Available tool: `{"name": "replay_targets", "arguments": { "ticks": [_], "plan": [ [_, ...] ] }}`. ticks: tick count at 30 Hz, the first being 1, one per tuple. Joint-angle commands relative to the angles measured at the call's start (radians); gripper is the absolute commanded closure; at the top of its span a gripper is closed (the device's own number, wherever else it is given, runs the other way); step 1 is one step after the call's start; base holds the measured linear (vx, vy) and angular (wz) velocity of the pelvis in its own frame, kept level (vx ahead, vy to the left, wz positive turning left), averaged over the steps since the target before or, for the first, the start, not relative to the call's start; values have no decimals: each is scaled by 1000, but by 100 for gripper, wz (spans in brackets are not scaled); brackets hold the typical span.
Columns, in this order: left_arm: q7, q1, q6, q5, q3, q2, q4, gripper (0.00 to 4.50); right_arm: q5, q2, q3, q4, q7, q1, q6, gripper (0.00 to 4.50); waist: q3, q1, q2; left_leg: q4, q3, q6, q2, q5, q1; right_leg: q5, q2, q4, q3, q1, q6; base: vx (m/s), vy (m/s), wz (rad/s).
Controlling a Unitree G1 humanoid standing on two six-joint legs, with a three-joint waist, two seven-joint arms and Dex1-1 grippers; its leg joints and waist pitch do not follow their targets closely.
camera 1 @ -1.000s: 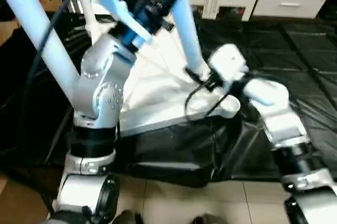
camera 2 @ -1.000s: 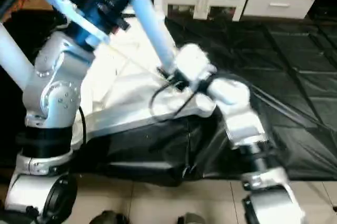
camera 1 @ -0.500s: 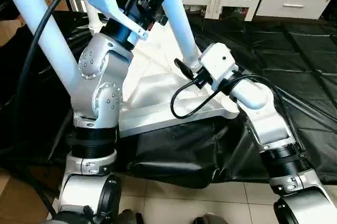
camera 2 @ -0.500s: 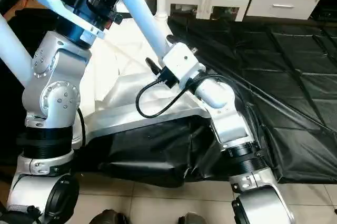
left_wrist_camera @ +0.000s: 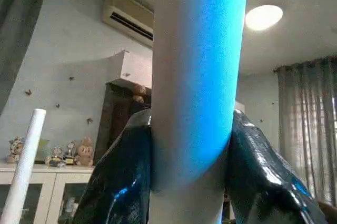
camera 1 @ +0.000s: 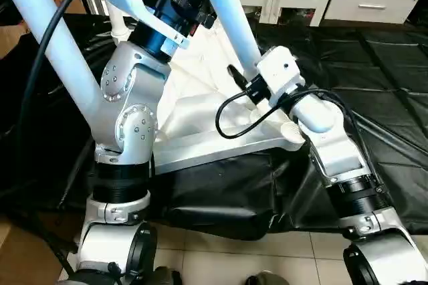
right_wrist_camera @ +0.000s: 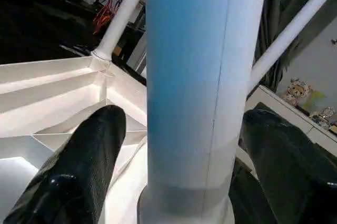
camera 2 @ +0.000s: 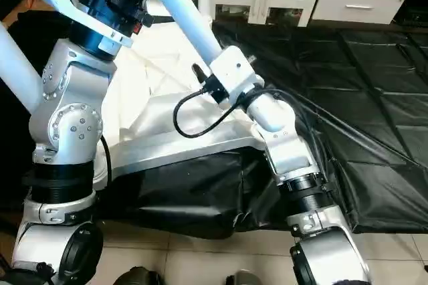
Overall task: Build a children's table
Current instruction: Insert table leg to table base
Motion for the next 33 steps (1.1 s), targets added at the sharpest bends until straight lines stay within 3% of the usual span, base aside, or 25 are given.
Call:
{"name": "replay_targets", "arguments": {
  "ticks": [1,11,20,21,24,27,33],
  "plan": [
    [-5,-8,-15,-14,-4,0,-17,289,1,4,3,8,7,-20,3,98,-120,0,-1,-56,-17,87,15,23,33,185,-32,-53,35,78,-257,0,0,0],
    [-23,4,19,-46,-18,-4,-37,289,-4,3,-3,36,-13,-42,-17,175,-120,-1,0,-56,-16,78,15,13,35,172,-32,-54,35,77,-261,0,0,0],
    [-27,9,25,-54,-27,0,-43,289,0,3,-7,47,-19,-50,-22,178,-122,-1,0,-55,-16,81,14,23,34,191,-31,-52,36,78,-258,0,0,0],
    [-24,6,21,-50,-26,1,-41,289,10,5,-9,48,-14,-50,-22,144,-122,-1,0,-55,-16,82,14,26,33,196,-30,-51,36,78,-258,0,0,0],
    [-22,4,17,-49,-25,2,-38,289,12,6,-9,48,-14,-50,-22,141,-122,-2,0,-56,-16,83,14,26,33,195,-30,-51,35,78,-258,0,0,0],
    [-18,1,12,-44,-25,5,-33,289,-8,0,-1,49,-30,-48,-23,98,-121,-2,0,-57,-16,77,15,11,34,171,-31,-54,35,77,-256,0,0,0],
    [-16,-1,8,-41,-23,7,-30,289,-11,-1,1,54,-35,-48,-24,97,-119,-3,0,-58,-16,68,15,0,34,161,-30,-55,36,77,-254,0,0,0]
  ]
}}
